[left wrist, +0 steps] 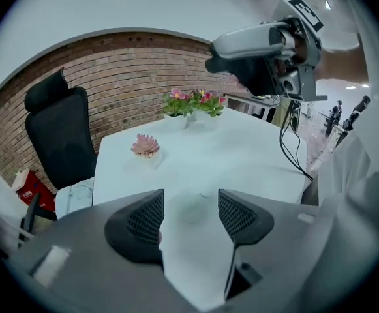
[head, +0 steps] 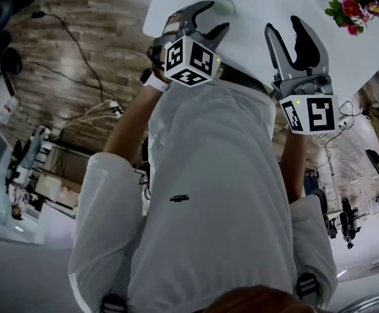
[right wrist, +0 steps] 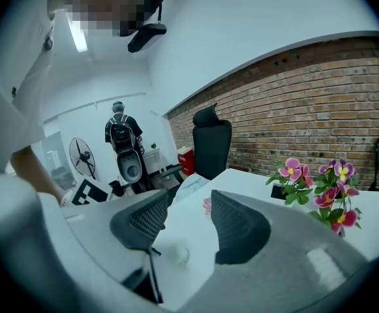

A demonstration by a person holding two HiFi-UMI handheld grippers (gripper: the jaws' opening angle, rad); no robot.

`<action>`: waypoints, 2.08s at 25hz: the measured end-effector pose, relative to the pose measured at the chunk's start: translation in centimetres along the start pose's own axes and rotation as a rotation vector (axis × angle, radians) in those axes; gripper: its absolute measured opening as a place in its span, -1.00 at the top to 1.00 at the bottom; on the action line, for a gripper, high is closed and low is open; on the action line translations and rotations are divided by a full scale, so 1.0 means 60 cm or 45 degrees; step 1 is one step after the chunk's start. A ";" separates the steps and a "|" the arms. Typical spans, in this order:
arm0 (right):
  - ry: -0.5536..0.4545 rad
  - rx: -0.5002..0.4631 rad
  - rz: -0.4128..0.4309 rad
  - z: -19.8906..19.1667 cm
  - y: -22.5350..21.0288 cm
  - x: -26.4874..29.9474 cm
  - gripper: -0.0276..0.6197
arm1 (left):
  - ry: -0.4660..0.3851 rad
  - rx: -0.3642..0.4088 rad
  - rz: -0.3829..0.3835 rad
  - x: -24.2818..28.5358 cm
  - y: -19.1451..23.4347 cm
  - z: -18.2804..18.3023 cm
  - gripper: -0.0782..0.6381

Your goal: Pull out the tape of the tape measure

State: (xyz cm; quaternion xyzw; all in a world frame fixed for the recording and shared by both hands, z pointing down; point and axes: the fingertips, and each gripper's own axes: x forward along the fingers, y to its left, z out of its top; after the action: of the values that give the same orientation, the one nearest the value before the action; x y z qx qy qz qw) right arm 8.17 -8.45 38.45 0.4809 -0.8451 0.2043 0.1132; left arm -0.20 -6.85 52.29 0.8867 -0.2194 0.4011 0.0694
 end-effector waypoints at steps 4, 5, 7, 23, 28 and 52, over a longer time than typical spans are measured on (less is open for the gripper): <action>0.004 0.011 -0.007 -0.003 -0.003 0.005 0.27 | 0.034 0.012 -0.019 0.026 0.001 -0.017 0.01; 0.005 0.013 -0.007 -0.003 -0.003 0.006 0.27 | 0.040 0.015 -0.022 0.030 0.002 -0.020 0.02; 0.010 0.017 -0.007 -0.005 -0.006 0.008 0.27 | 0.047 0.021 -0.028 0.039 0.003 -0.023 0.01; 0.050 0.046 -0.005 -0.028 -0.026 0.016 0.27 | 0.137 0.102 -0.087 0.105 -0.010 -0.053 0.02; 0.051 0.053 0.008 -0.030 -0.021 0.018 0.27 | 0.148 0.064 -0.104 0.112 -0.014 -0.060 0.04; 0.021 -0.008 0.041 -0.017 0.001 -0.007 0.27 | 0.066 -0.177 -0.061 0.070 -0.020 -0.053 0.13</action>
State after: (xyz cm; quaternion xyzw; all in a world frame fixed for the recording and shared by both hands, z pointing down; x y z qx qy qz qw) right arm 8.32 -7.65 39.20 0.4652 -0.8524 0.2074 0.1186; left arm 0.64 -6.23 57.61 0.8741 -0.2236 0.4057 0.1462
